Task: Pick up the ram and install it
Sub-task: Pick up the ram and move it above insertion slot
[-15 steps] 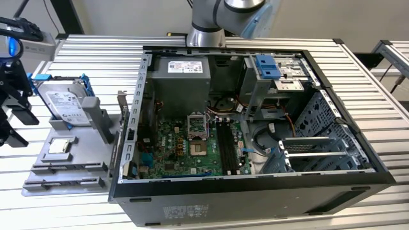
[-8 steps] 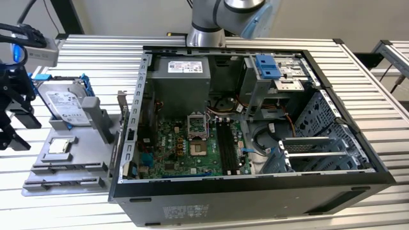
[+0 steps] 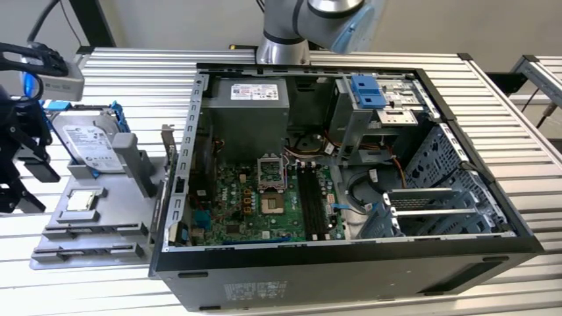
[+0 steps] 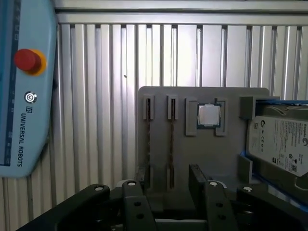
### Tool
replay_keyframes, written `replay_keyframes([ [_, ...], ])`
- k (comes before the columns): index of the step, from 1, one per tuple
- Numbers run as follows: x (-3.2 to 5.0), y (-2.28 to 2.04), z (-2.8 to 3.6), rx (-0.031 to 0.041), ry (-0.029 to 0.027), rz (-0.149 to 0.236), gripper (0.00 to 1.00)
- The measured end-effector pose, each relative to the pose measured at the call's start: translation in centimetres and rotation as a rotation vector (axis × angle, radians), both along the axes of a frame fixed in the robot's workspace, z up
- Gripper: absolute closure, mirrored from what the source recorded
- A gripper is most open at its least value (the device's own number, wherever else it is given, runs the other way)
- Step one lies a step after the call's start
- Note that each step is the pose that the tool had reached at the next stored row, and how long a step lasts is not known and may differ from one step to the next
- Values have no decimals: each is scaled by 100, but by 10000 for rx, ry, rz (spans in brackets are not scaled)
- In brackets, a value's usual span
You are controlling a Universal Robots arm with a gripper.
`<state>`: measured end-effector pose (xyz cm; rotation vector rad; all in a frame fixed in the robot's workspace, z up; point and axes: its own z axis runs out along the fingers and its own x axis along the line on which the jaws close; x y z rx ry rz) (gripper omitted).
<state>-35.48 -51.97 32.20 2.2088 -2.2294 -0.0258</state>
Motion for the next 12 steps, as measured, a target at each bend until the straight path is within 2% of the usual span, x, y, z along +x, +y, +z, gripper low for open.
replay_keyframes([
  [12, -1, -82, -127, 0, 0, 35, 0],
])
